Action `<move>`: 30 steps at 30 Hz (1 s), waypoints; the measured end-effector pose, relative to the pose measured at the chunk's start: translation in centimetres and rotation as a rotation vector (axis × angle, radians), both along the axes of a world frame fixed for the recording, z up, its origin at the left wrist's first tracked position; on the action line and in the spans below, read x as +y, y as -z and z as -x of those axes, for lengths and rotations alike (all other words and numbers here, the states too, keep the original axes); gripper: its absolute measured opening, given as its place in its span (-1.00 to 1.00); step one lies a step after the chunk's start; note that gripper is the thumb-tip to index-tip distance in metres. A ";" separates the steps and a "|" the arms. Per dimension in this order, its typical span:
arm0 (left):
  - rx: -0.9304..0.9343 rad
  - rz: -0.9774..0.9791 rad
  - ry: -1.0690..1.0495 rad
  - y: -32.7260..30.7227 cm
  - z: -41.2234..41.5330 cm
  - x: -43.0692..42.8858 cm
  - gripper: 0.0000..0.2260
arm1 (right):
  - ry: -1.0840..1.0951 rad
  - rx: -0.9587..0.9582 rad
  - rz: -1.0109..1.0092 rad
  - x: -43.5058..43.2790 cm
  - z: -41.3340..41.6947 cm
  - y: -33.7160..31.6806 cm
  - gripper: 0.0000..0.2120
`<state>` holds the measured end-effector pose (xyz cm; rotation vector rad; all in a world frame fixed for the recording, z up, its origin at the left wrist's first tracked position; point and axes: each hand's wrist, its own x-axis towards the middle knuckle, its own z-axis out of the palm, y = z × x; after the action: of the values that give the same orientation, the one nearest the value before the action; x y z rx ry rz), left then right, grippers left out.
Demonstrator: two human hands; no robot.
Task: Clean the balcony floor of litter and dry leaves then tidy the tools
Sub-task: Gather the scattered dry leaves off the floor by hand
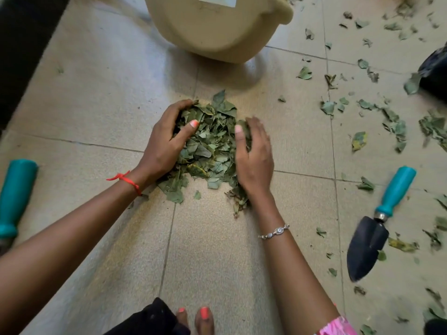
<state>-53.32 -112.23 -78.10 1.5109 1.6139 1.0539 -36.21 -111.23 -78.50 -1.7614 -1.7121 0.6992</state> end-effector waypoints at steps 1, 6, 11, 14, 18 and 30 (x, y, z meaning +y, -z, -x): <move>-0.009 0.004 0.002 0.0 -0.1 0.0 -0.56 | -0.007 0.104 -0.021 0.0 0.2 -0.3 -0.43; -0.021 -0.004 0.001 -0.2 0.0 -0.1 -0.55 | -0.084 0.128 0.016 4.0 0.8 -1.5 -0.44; -0.020 -0.017 0.008 -0.3 0.0 -0.1 -0.55 | -0.482 -0.120 0.108 6.4 2.0 -1.6 -0.50; -0.009 -0.025 0.008 -0.2 0.1 0.0 -0.55 | -0.522 0.074 0.164 5.4 2.4 -1.9 -0.59; -0.014 0.011 0.007 -0.1 0.3 -0.1 -0.53 | -0.324 0.412 0.089 3.5 1.2 -2.9 -0.69; 0.267 0.025 0.096 -0.6 1.7 1.0 -0.37 | -0.053 -0.079 -0.006 -3.8 0.7 -0.1 -0.21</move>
<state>-55.01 -111.23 -77.54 1.7524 1.7051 0.8035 -36.88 -115.01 -78.44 -1.7673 -1.8173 0.6545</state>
